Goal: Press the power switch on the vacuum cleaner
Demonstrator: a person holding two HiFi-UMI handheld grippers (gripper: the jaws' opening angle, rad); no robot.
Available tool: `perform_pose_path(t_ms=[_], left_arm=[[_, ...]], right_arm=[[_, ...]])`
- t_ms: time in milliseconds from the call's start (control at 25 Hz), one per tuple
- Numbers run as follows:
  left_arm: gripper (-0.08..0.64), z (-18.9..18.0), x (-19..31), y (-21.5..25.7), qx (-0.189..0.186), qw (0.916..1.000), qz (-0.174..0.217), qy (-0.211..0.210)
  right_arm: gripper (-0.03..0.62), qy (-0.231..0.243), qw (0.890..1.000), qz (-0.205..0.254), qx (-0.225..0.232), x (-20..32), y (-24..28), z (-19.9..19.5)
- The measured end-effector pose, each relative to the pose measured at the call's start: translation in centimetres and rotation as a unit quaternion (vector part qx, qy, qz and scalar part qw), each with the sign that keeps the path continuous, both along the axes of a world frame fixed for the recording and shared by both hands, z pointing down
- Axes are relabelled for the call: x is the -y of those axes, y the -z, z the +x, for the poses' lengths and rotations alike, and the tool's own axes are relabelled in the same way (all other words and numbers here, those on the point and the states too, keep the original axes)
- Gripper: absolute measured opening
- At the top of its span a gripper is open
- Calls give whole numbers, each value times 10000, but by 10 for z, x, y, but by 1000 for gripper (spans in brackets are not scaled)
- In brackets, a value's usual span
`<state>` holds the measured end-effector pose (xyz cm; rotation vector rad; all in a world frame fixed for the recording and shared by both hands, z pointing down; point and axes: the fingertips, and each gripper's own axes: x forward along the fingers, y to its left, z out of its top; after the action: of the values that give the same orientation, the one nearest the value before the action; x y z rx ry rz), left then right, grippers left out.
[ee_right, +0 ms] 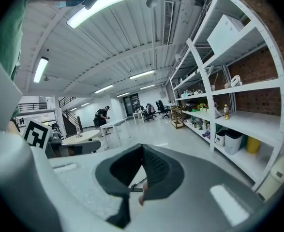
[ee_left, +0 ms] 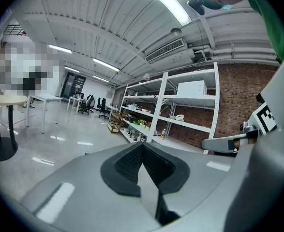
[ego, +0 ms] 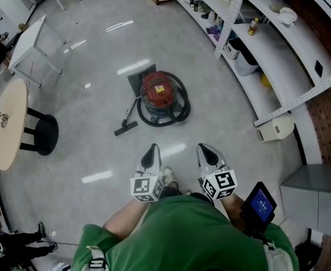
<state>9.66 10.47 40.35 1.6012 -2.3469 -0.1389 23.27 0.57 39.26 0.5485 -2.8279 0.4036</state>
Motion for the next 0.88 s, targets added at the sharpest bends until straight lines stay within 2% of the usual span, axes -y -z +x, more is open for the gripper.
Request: perform_pose_path(t_ms=[400,880], left_arm=[[8,-67,20,-6,-21,10000,58,-3],[8,-119,49,-11,84,9992,-121,384]], right_arm=[[0,194,9996,189,-95,19,1,-80],[0,562,9983,144,-16,69,-7,-145]])
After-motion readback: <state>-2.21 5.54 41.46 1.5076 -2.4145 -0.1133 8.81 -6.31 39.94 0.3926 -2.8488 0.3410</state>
